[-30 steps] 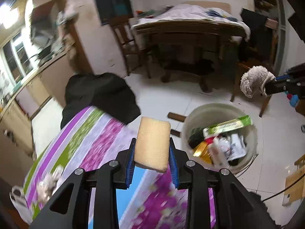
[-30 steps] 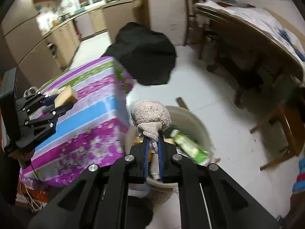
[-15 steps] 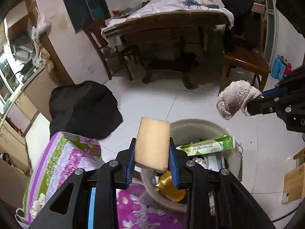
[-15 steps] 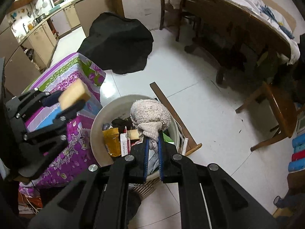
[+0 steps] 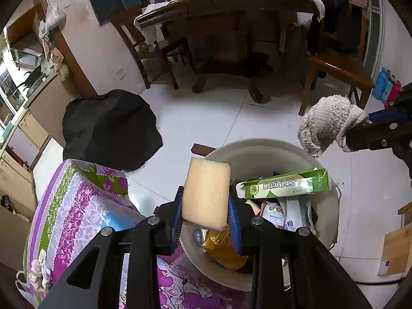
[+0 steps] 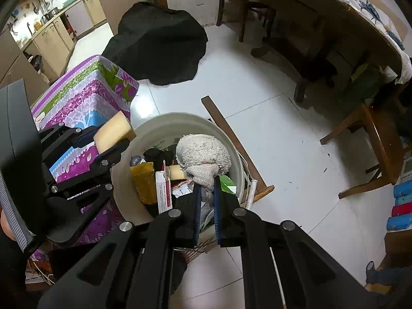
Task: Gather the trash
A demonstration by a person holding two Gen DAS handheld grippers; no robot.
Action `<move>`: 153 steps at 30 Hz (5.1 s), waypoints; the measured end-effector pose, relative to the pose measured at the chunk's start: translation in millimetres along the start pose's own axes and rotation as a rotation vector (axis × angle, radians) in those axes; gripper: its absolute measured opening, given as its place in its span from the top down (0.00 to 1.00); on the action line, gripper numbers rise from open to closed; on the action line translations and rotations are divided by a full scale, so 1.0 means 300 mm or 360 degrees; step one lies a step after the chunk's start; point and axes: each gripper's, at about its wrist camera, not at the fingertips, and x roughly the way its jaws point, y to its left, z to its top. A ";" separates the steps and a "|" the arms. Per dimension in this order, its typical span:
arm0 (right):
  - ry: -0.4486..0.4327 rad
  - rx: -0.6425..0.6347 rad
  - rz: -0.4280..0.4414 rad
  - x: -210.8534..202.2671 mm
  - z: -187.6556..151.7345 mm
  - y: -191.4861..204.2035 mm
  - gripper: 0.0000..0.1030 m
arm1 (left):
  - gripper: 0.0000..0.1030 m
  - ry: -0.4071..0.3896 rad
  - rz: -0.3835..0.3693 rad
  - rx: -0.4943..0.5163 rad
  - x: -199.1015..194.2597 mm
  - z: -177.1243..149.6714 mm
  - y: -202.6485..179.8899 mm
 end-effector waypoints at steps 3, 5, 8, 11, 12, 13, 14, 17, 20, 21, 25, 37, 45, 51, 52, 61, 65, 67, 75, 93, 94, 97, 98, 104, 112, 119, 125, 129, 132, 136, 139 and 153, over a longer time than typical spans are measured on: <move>0.0013 -0.0007 0.0008 0.018 0.002 0.003 0.93 | 0.69 0.0011 -0.0001 0.0001 0.014 -0.006 0.006; 0.0016 -0.0007 0.0017 0.023 0.003 0.004 0.93 | 0.69 0.0013 -0.0002 0.0003 0.014 -0.007 0.003; 0.0023 -0.0007 0.0022 0.033 0.004 0.006 0.93 | 0.69 0.0017 -0.0005 0.0007 0.022 -0.009 0.007; 0.0030 -0.0009 0.0019 0.042 0.006 0.005 0.93 | 0.69 0.0022 -0.0004 0.0009 0.034 -0.014 0.009; 0.0032 -0.0009 0.0019 0.043 0.006 0.005 0.93 | 0.69 0.0024 -0.0005 0.0009 0.033 -0.012 0.006; 0.0033 -0.0010 0.0019 0.045 0.007 0.005 0.93 | 0.69 0.0024 -0.0005 0.0010 0.035 -0.012 0.005; 0.0034 -0.0010 0.0020 0.048 0.008 0.003 0.93 | 0.69 0.0025 -0.0002 0.0011 0.039 -0.013 0.004; 0.0032 -0.0011 0.0018 0.050 0.009 0.005 0.92 | 0.69 0.0030 0.0002 0.0003 0.044 -0.012 0.008; 0.0023 -0.0032 0.0004 0.057 0.014 0.008 0.89 | 0.65 0.0035 0.0016 -0.0021 0.059 -0.013 0.020; 0.0026 -0.0037 0.0003 0.062 0.016 0.010 0.86 | 0.57 0.0044 0.0015 -0.0024 0.068 -0.013 0.025; 0.0024 -0.0041 0.0000 0.073 0.017 0.009 0.78 | 0.43 0.0026 0.0033 -0.0006 0.073 -0.018 0.029; 0.0002 -0.0058 -0.0022 0.068 0.016 0.029 0.78 | 0.43 -0.0009 0.0052 0.0014 0.054 -0.025 0.020; -0.0166 -0.0002 0.0017 0.029 -0.002 0.041 0.78 | 0.43 -0.0069 0.0101 -0.0041 0.004 -0.054 0.039; -0.0288 -0.0041 0.0026 0.029 -0.029 0.113 0.78 | 0.43 -0.0132 0.0141 -0.0166 -0.055 -0.132 0.118; -0.0329 -0.0070 0.0030 0.023 -0.037 0.138 0.78 | 0.43 -0.0145 0.0155 -0.0181 -0.069 -0.152 0.137; -0.0529 -0.0320 0.0306 0.049 -0.057 0.445 0.74 | 0.43 -0.0157 0.0428 -0.0473 -0.233 -0.560 0.488; -0.0789 -0.0233 0.0358 -0.013 -0.174 0.519 0.57 | 0.42 -0.0242 0.0574 -0.0539 -0.337 -0.717 0.535; -0.0869 -0.0144 0.0351 -0.042 -0.253 0.520 0.41 | 0.30 -0.0277 0.0590 -0.0519 -0.370 -0.758 0.504; -0.1120 -0.0134 -0.0027 -0.191 -0.505 0.527 0.10 | 0.08 -0.0633 0.0478 -0.0476 -0.523 -0.800 0.273; -0.1419 0.0288 -0.0390 -0.539 -0.725 0.335 0.05 | 0.05 -0.1034 0.0363 -0.0380 -0.886 -0.613 -0.019; -0.1391 0.0325 -0.0405 -0.512 -0.754 0.314 0.05 | 0.05 -0.1033 0.0357 -0.0369 -0.883 -0.628 -0.043; -0.1372 0.0399 -0.0441 -0.466 -0.828 0.279 0.05 | 0.05 -0.1041 0.0308 -0.0341 -0.879 -0.675 -0.108; -0.1367 0.0415 -0.0454 -0.454 -0.843 0.271 0.05 | 0.05 -0.1039 0.0291 -0.0322 -0.879 -0.686 -0.133; -0.1346 0.0444 -0.0522 -0.442 -0.903 0.261 0.05 | 0.05 -0.1018 0.0233 -0.0309 -0.869 -0.723 -0.213; -0.1419 0.0406 -0.0548 -0.478 -0.939 0.288 0.05 | 0.05 -0.1025 0.0207 -0.0304 -0.898 -0.731 -0.237; -0.1413 0.0423 -0.0528 -0.485 -0.940 0.279 0.05 | 0.05 -0.1031 0.0203 -0.0301 -0.915 -0.730 -0.234; -0.1406 0.0420 -0.0524 -0.486 -0.937 0.276 0.05 | 0.05 -0.1035 0.0232 -0.0305 -0.926 -0.723 -0.222; -0.1398 0.0429 -0.0510 -0.485 -0.928 0.269 0.05 | 0.05 -0.1030 0.0253 -0.0311 -0.928 -0.719 -0.217; -0.1394 0.0435 -0.0508 -0.483 -0.923 0.261 0.05 | 0.05 -0.1018 0.0264 -0.0320 -0.923 -0.715 -0.210; -0.1392 0.0428 -0.0515 -0.481 -0.924 0.262 0.05 | 0.05 -0.1021 0.0273 -0.0334 -0.923 -0.713 -0.203; -0.1390 0.0429 -0.0511 -0.478 -0.923 0.261 0.05 | 0.05 -0.1031 0.0290 -0.0356 -0.920 -0.713 -0.201; -0.1368 0.0438 -0.0505 -0.453 -0.928 0.270 0.05 | 0.05 -0.1019 0.0319 -0.0381 -0.906 -0.728 -0.194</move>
